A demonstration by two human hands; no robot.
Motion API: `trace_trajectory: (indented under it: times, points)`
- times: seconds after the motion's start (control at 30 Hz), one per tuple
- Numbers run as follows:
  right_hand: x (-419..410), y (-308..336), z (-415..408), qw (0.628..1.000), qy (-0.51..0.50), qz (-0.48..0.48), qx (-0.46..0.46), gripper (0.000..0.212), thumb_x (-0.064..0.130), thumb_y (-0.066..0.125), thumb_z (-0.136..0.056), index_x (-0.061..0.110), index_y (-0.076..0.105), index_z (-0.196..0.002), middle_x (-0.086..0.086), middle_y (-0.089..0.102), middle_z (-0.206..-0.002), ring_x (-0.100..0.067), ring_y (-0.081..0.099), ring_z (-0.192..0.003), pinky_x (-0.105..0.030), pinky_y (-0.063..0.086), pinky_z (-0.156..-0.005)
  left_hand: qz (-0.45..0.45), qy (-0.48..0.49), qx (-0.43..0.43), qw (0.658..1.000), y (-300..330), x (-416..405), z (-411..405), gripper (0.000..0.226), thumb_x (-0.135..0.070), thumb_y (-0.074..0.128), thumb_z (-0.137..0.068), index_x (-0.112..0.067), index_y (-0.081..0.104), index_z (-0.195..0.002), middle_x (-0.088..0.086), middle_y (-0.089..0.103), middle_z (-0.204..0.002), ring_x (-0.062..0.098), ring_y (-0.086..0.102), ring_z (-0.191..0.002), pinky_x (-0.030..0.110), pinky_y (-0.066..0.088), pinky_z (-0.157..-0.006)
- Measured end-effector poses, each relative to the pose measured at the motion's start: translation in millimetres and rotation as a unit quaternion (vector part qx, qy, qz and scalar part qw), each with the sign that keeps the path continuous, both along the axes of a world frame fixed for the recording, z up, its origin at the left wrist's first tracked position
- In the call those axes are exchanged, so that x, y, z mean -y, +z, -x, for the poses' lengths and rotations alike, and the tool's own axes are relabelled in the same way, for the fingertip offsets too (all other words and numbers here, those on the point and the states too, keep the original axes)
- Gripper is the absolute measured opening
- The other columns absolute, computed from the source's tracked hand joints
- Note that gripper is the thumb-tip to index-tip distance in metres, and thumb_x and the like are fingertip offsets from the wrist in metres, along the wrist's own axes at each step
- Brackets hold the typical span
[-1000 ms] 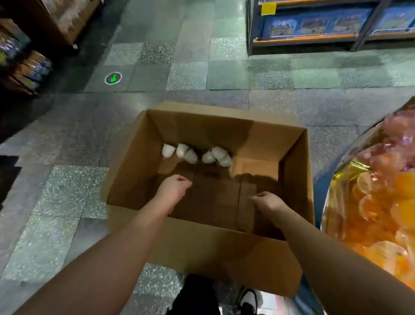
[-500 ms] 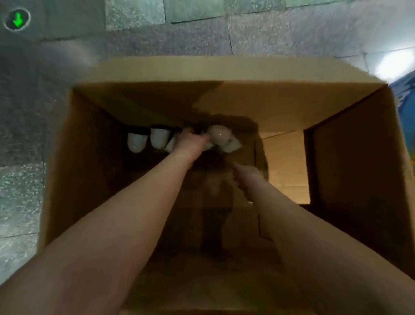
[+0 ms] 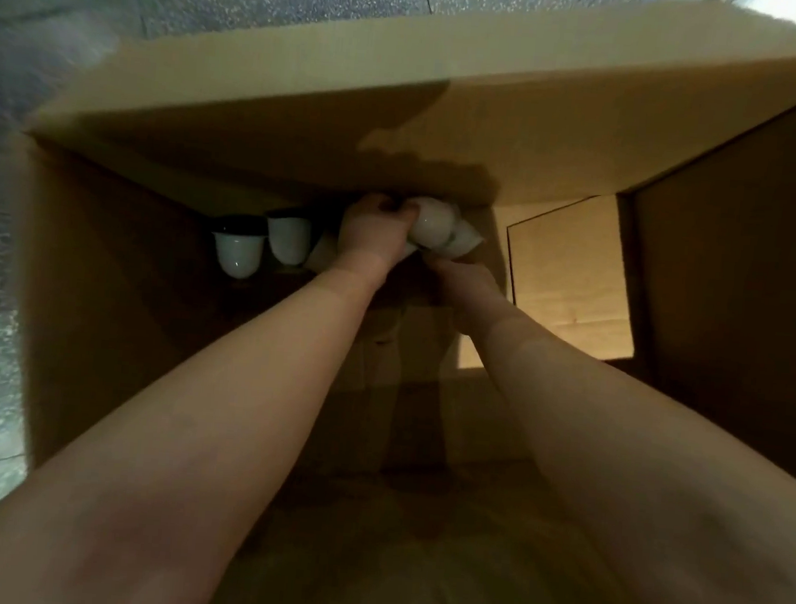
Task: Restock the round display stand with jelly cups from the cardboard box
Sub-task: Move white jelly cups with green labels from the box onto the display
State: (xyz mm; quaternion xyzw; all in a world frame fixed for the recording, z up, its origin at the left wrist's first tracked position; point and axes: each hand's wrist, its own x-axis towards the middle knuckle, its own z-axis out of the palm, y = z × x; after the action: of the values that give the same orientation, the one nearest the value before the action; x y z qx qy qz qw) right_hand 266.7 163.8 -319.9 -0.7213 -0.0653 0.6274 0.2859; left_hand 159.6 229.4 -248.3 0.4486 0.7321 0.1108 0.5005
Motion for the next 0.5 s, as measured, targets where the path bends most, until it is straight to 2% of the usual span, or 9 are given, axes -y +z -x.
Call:
trace_trajectory:
  times: [0.07, 0.13, 0.2, 0.27, 0.33, 0.4, 0.47, 0.5]
  points:
    - [-0.5, -1.3, 3.1, 1.000, -0.018, -0.008, -0.017, 0.075, 0.034, 0.085, -0.067, 0.012, 0.056, -0.132, -0.009, 0.070, -0.114, -0.026, 0.069, -0.101, -0.044, 0.058, -0.086, -0.019, 0.008, -0.007, 1.000, 10.9, 10.2, 2.8, 0.037, -0.039, 0.059, -0.094, -0.019, 0.059, -0.125, 0.005, 0.060, -0.123, 0.024, 0.058, -0.109, 0.032, 0.047, -0.089]
    - [-1.9, -2.3, 5.7, 0.999, -0.035, -0.019, -0.028, 0.098, 0.034, 0.090, -0.058, 0.012, 0.043, -0.141, -0.010, 0.066, -0.121, -0.025, 0.067, -0.105, -0.040, 0.060, -0.080, -0.043, 0.036, -0.007, 0.998, 20.3, 21.7, 11.2, 0.038, -0.040, 0.059, -0.093, -0.021, 0.058, -0.126, 0.002, 0.059, -0.123, 0.021, 0.057, -0.109, 0.033, 0.048, -0.091]
    - [-4.4, -19.5, 5.8, 0.999, -0.038, -0.020, 0.002, 0.119, 0.046, 0.091, -0.042, 0.013, 0.039, -0.144, -0.009, 0.064, -0.124, -0.024, 0.065, -0.107, -0.040, 0.059, -0.083, -0.055, 0.069, 0.013, 0.996, 28.7, 30.4, 23.7, 0.041, -0.042, 0.061, -0.092, -0.023, 0.057, -0.128, -0.002, 0.058, -0.124, 0.017, 0.057, -0.110, 0.032, 0.048, -0.092]
    - [-8.6, -26.9, 5.8, 0.999, -0.036, -0.001, 0.017, 0.127, 0.058, 0.087, -0.034, 0.015, 0.040, -0.144, -0.008, 0.063, -0.127, -0.025, 0.063, -0.111, -0.043, 0.056, -0.092, -0.059, 0.087, 0.029, 0.994, 35.2, 36.0, 34.9, 0.042, -0.044, 0.062, -0.091, -0.027, 0.056, -0.128, -0.005, 0.059, -0.123, 0.015, 0.058, -0.110, 0.031, 0.051, -0.092]
    - [-11.0, -17.8, 8.2, 0.999, -0.021, 0.022, 0.041, 0.110, 0.058, 0.085, -0.052, 0.013, 0.043, -0.143, -0.009, 0.062, -0.129, -0.028, 0.061, -0.115, -0.045, 0.053, -0.097, -0.060, 0.107, 0.039, 0.992, 41.3, 40.0, 44.2, 0.041, -0.042, 0.063, -0.091, -0.028, 0.055, -0.129, -0.006, 0.060, -0.121, 0.015, 0.060, -0.108, 0.032, 0.053, -0.092]
    - [-9.4, -17.2, 6.3, 0.998, -0.001, 0.033, 0.060, 0.079, 0.050, 0.078, -0.074, 0.009, 0.051, -0.136, -0.010, 0.063, -0.127, -0.029, 0.060, -0.114, -0.045, 0.051, -0.099, -0.066, 0.123, 0.051, 0.989, 46.7, 43.3, 51.7, 0.040, -0.038, 0.063, -0.092, -0.025, 0.056, -0.130, -0.006, 0.061, -0.116, 0.012, 0.063, -0.102, 0.023, 0.053, -0.083]
    - [-1.6, -10.9, 0.7, 0.998, 0.009, 0.039, 0.054, 0.066, 0.047, 0.073, -0.077, 0.009, 0.057, -0.129, -0.011, 0.066, -0.122, -0.030, 0.063, -0.108, -0.047, 0.052, -0.097, -0.075, 0.126, 0.054, 0.988, 56.1, 48.6, 57.0, 0.036, -0.035, 0.063, -0.093, -0.024, 0.057, -0.127, -0.010, 0.061, -0.108, 0.008, 0.063, -0.097, 0.018, 0.051, -0.077]
    - [3.2, -1.7, -3.3, 0.997, 0.016, 0.051, 0.054, 0.064, 0.049, 0.072, -0.076, 0.011, 0.059, -0.126, -0.012, 0.067, -0.119, -0.031, 0.064, -0.105, -0.048, 0.053, -0.095, -0.077, 0.125, 0.059, 0.987, 61.3, 51.4, 59.3, 0.032, -0.034, 0.062, -0.094, -0.026, 0.057, -0.124, -0.013, 0.060, -0.105, 0.008, 0.063, -0.097, 0.019, 0.052, -0.078]
